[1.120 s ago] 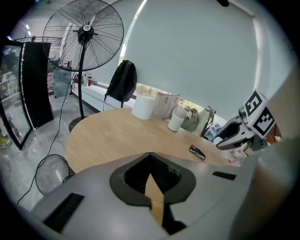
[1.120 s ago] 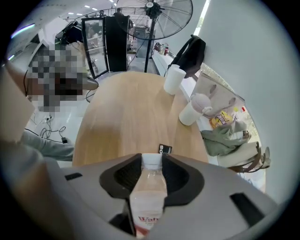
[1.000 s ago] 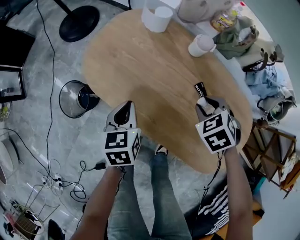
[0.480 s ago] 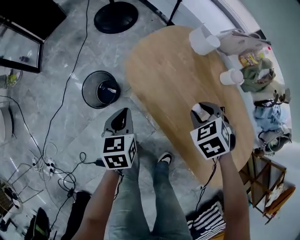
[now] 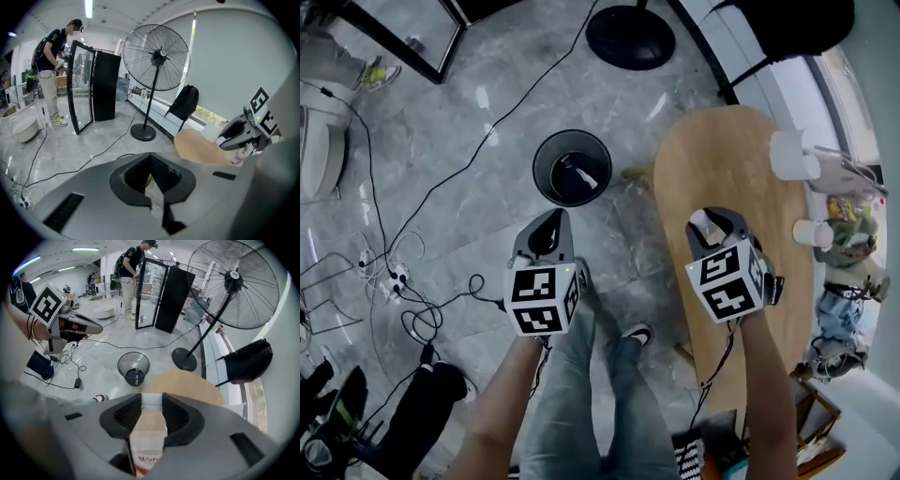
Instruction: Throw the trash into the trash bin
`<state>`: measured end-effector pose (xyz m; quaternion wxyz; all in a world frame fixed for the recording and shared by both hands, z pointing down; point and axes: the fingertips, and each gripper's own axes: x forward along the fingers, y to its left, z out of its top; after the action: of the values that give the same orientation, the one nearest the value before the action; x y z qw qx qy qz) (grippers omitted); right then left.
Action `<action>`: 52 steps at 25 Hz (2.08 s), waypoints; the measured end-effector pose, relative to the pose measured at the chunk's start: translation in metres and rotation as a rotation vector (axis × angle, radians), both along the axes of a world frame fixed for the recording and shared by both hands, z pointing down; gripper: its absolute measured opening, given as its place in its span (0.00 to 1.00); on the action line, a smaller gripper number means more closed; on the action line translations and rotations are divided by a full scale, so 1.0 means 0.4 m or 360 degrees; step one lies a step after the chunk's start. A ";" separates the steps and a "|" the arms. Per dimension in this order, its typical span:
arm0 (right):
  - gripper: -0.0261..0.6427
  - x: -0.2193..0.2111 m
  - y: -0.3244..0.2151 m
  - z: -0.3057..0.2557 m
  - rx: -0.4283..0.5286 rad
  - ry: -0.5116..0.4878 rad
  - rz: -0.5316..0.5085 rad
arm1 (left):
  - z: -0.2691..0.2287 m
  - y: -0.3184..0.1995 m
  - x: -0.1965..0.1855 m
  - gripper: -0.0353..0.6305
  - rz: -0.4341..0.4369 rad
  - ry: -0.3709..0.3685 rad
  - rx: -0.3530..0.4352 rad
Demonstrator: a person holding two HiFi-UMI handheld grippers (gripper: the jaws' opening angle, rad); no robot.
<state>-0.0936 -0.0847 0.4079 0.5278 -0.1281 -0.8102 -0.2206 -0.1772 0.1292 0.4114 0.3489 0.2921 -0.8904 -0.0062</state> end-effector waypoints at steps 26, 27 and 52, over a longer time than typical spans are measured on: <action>0.25 -0.583 0.439 0.034 -0.0357 -0.0247 -0.0145 | 0.032 0.376 -0.348 0.07 -0.0414 0.0004 -0.0008; 0.25 -0.597 0.444 0.048 -0.0370 -0.0270 -0.0125 | 0.045 0.377 -0.356 0.07 -0.0397 0.0006 -0.0017; 0.27 -0.684 0.405 0.349 -0.0765 -0.0673 0.0496 | 0.323 0.347 -0.381 0.07 -0.0257 0.0135 -0.0152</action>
<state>-0.3670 0.0773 0.5475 0.3304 -0.0749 -0.9401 0.0379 -0.3298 0.2682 0.5408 0.3983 0.2019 -0.8947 -0.0043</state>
